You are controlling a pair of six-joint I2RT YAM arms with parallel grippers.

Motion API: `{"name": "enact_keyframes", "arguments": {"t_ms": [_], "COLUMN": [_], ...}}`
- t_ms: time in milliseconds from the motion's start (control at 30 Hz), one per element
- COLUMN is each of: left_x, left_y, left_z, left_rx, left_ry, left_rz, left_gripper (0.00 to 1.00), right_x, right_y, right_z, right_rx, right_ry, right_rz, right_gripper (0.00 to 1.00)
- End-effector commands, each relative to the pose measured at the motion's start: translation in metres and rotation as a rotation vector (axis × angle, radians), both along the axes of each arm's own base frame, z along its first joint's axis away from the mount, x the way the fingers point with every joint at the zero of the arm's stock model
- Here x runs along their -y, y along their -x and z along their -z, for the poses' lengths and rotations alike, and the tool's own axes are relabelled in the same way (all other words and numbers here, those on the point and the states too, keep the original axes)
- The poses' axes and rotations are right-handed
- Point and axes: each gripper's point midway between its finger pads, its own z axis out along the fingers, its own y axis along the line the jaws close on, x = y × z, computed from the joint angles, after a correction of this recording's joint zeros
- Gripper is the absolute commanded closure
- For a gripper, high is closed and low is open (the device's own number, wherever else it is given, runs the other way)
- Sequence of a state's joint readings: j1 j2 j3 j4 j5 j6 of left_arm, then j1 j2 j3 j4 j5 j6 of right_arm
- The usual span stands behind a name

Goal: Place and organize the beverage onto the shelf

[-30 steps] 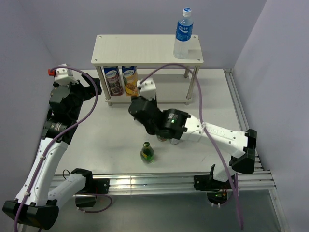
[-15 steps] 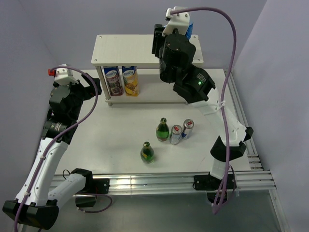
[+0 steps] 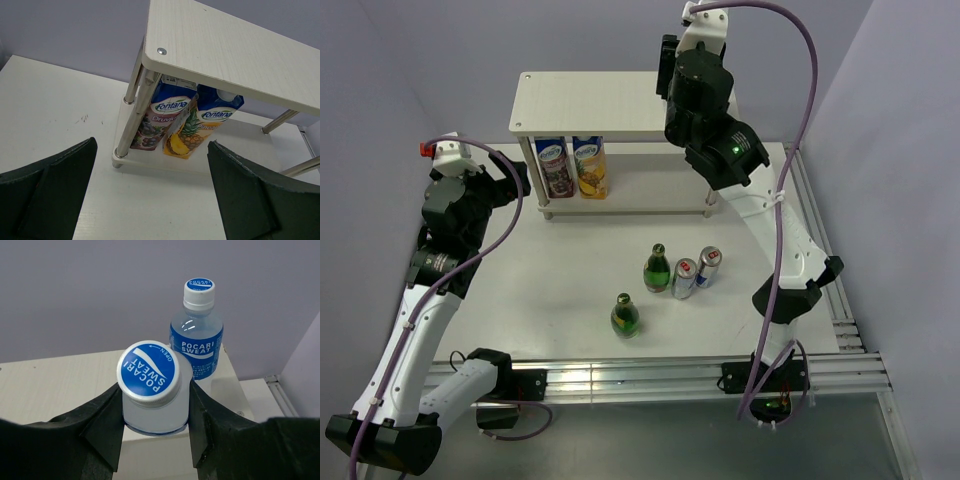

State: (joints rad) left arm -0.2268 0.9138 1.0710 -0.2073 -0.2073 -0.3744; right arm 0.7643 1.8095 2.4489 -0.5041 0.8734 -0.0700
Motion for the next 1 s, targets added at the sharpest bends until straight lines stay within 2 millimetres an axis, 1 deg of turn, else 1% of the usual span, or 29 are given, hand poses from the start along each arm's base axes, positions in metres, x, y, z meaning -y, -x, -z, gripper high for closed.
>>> {"name": "enact_keyframes", "arguments": {"t_ms": [0,33,67,200,400,467,500,533,567,600,633,700,800,967], "left_x": [-0.003,-0.003,-0.003,-0.003,-0.005,-0.005,-0.005,-0.005,-0.005,-0.005,-0.005,-0.005,-0.005,-0.006], "left_y": [-0.002,-0.002,-0.002,-0.002,-0.002,-0.002,-0.002,-0.002,-0.002,-0.002,-0.002,-0.002,-0.001,-0.001], "left_z": [-0.01,-0.011,-0.01,-0.011,-0.011,-0.01,-0.011,-0.011,-0.011,-0.012,-0.012,-0.012,-0.012,-0.013], "left_rx": [0.033,0.036,0.031,0.036,0.034,0.031,0.034,0.034,0.034,0.036,0.036,0.036,0.037,0.039], "left_ry": [-0.011,-0.009,-0.01,-0.005,-0.006,-0.006,-0.004,-0.006,-0.004,-0.004,-0.004,-0.004,-0.002,-0.003], "left_rz": [-0.002,-0.001,-0.002,0.002,-0.004,-0.002,-0.002,-0.002,-0.001,-0.001,-0.001,0.001,-0.002,-0.004], "left_gripper": [0.01,0.01,0.01,0.01,0.01,0.01,0.01,0.01,0.01,0.01,0.01,0.01,0.01,0.01], "right_x": [0.017,0.015,0.013,0.005,-0.003,-0.003,-0.004,-0.003,-0.005,-0.003,-0.003,-0.001,0.0,-0.002], "right_y": [0.003,0.0,-0.002,-0.011,-0.024,-0.027,-0.028,-0.03,-0.032,-0.033,-0.034,-0.036,-0.041,-0.046], "right_z": [-0.04,-0.034,-0.032,-0.021,-0.009,-0.006,-0.005,-0.003,-0.002,-0.001,-0.002,-0.001,0.002,0.01], "right_rx": [0.126,0.112,0.112,0.089,0.067,0.064,0.063,0.062,0.06,0.06,0.062,0.062,0.06,0.043], "right_ry": [-0.16,-0.145,-0.172,-0.162,-0.158,-0.158,-0.157,-0.154,-0.152,-0.151,-0.149,-0.149,-0.149,-0.146], "right_rz": [-0.021,-0.026,-0.032,-0.045,-0.055,-0.05,-0.05,-0.047,-0.047,-0.044,-0.042,-0.036,-0.028,-0.023], "right_gripper": [1.0,1.0,1.0,1.0,0.95,0.86,0.71,0.61,0.54,0.38,0.31,0.2,0.17,0.17]}}
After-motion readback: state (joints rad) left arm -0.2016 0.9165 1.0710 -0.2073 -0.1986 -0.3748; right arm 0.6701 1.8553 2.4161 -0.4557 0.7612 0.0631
